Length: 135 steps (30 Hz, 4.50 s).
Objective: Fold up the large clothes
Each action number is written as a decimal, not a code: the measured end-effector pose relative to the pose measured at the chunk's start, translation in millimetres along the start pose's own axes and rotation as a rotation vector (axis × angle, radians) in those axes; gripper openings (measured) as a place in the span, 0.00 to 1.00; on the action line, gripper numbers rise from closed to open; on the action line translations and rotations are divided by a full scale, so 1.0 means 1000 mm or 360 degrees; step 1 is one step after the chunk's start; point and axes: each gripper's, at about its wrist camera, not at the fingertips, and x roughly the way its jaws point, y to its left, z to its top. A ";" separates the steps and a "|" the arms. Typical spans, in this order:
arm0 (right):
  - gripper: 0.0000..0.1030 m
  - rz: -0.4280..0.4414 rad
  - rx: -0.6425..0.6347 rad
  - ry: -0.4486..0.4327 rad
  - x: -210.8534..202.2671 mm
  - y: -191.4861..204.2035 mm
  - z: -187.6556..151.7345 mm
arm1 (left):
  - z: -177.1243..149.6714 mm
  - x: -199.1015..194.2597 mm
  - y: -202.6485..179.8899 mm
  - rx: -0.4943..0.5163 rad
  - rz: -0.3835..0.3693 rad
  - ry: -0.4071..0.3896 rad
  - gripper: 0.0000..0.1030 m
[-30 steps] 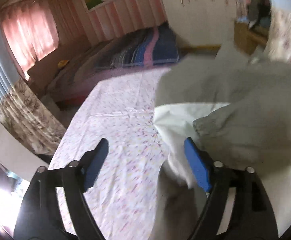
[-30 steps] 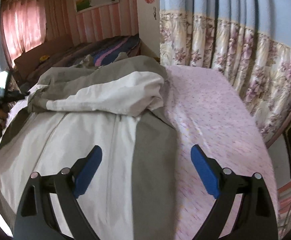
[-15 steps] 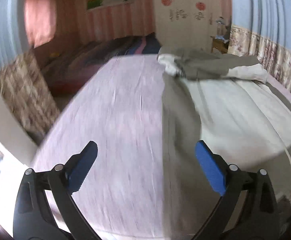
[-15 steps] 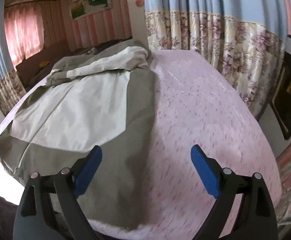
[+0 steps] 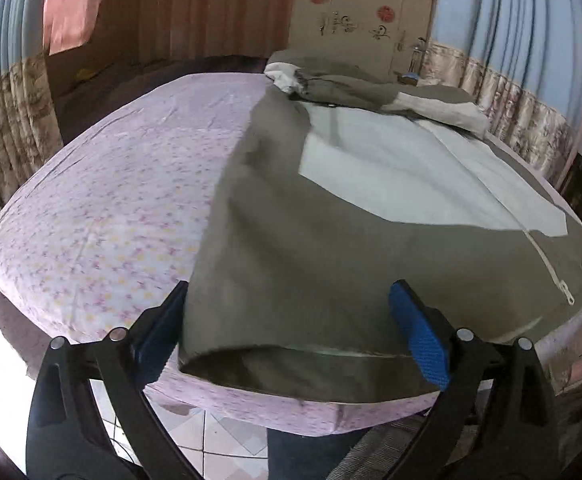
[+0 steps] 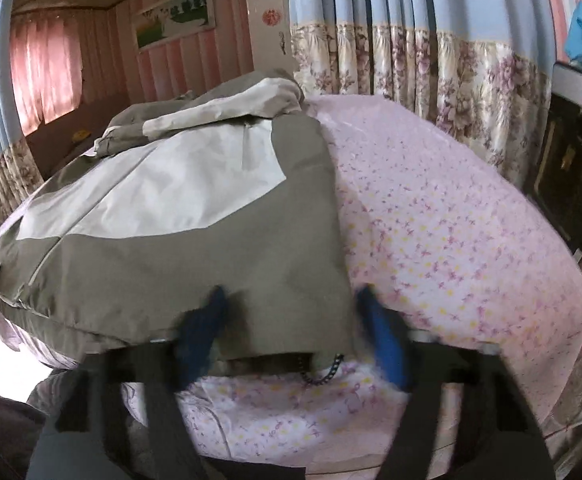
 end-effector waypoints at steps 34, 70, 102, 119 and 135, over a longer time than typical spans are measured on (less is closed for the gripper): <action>0.13 0.0112 -0.0055 -0.0428 -0.101 0.008 0.049 | 0.043 -0.100 -0.017 -0.0171 0.0117 -0.0051 0.08; 0.13 0.0208 -0.0144 -0.0571 -0.058 0.019 0.192 | 0.196 -0.058 -0.020 0.0107 0.0054 -0.0324 0.08; 0.17 -0.0156 -0.0182 0.0235 0.434 0.017 0.419 | 0.483 0.410 0.023 0.0113 0.0480 0.0114 0.11; 0.98 0.0091 0.0012 0.0010 0.267 0.044 0.401 | 0.442 0.235 -0.044 0.0189 0.0153 -0.0129 0.70; 0.98 0.0092 0.0024 0.0279 0.367 0.113 0.354 | 0.384 0.353 -0.124 0.0201 0.0325 0.0310 0.86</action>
